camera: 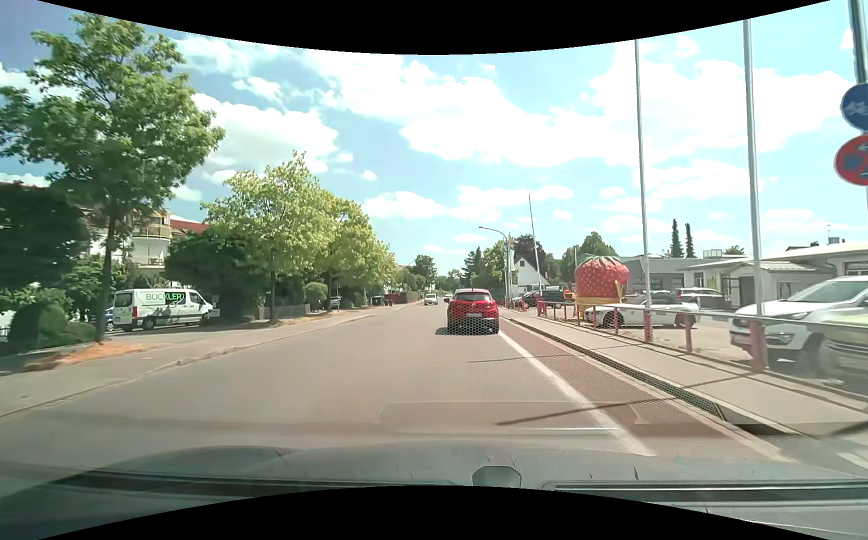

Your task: Follow the waypoints while adhering to traffic rules and regulations

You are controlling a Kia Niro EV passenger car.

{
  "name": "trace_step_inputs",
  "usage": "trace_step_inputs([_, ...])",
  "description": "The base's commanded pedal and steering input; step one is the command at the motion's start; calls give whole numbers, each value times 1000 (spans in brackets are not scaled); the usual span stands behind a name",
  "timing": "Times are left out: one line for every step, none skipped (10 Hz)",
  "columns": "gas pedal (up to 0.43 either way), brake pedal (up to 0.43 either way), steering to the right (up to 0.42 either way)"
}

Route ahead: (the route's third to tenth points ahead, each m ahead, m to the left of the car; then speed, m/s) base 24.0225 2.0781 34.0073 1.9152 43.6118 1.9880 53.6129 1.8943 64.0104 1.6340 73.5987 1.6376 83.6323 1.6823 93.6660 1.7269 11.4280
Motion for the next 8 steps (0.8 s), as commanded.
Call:
trace_step_inputs([79,6,2])
trace_step_inputs([79,6,2])
trace_step_inputs([79,6,2])
trace_step_inputs([79,6,2])
trace_step_inputs([79,6,1])
trace_step_inputs([79,6,0])
trace_step_inputs([79,6,-2])
trace_step_inputs([79,6,-3])
